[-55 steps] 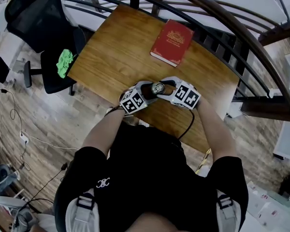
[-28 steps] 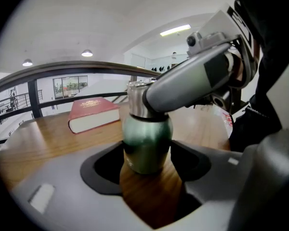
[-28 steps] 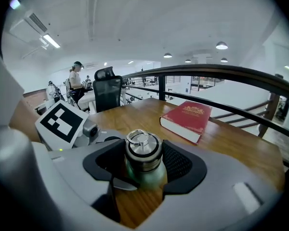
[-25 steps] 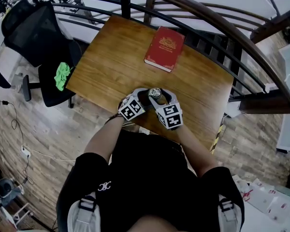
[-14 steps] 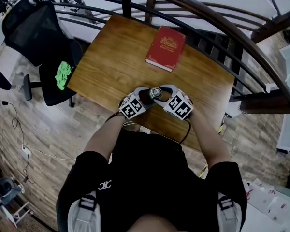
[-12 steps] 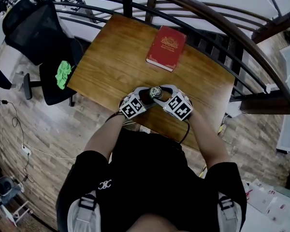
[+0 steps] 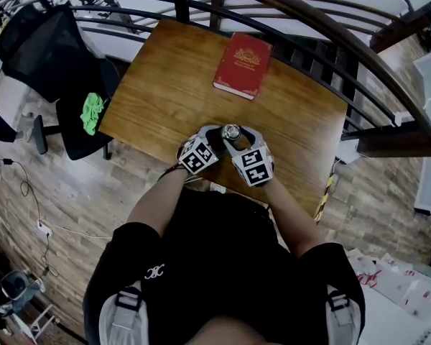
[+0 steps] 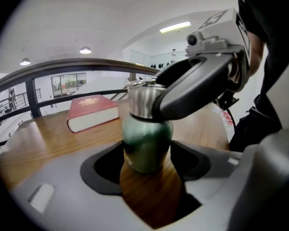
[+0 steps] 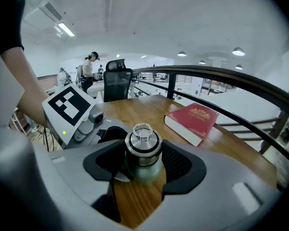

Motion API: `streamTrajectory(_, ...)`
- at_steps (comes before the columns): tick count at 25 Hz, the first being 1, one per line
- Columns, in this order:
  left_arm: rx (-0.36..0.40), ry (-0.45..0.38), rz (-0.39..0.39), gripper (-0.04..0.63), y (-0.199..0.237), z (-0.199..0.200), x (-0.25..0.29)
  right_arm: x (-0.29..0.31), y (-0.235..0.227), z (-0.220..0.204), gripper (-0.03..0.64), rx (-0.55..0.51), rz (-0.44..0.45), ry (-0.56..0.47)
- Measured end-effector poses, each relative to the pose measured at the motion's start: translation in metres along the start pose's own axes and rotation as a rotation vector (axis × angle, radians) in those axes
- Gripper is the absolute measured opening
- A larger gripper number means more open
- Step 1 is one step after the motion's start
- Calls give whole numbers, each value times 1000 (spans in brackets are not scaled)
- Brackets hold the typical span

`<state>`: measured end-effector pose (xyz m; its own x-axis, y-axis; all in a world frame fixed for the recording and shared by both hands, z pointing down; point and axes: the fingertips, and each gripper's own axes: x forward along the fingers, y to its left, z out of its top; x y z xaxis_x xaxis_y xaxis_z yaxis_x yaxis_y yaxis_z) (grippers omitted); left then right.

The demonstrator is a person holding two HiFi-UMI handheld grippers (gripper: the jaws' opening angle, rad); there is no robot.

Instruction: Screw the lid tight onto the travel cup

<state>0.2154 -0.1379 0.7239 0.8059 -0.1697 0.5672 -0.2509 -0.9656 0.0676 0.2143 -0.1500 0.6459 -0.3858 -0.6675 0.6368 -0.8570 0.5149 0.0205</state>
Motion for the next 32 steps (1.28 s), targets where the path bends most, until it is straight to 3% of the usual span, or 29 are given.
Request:
streamTrajectory(7,-28,52,-2,350,0,-5,-3,-10,2,-2,247,63,-33,-32)
streamTrajectory(13,-65,44,28,341,4,-11,-34,-45,-15,14,247,164,-137,-169)
streamTrajectory(16,-90,7,55,202,12,-7,-62,-59,-19,37,244,200,-183,-271)
streamTrajectory(17,-98,-6,78,157,18,-4,-72,-63,-21,46,237,203,-201,-301)
streamTrajectory(20,-115,-86,162,68,38,17,-108,-78,-28,76,80,204,-278,-396)
streamTrajectory(22,-127,-161,214,54,51,40,-135,-88,-33,98,3,195,-321,-459)
streamTrajectory(27,-155,-317,370,54,94,93,-200,-101,-42,146,3,170,-374,-545)
streamTrajectory(32,-136,-407,553,52,122,135,-269,-121,-54,169,3,216,-462,-605)
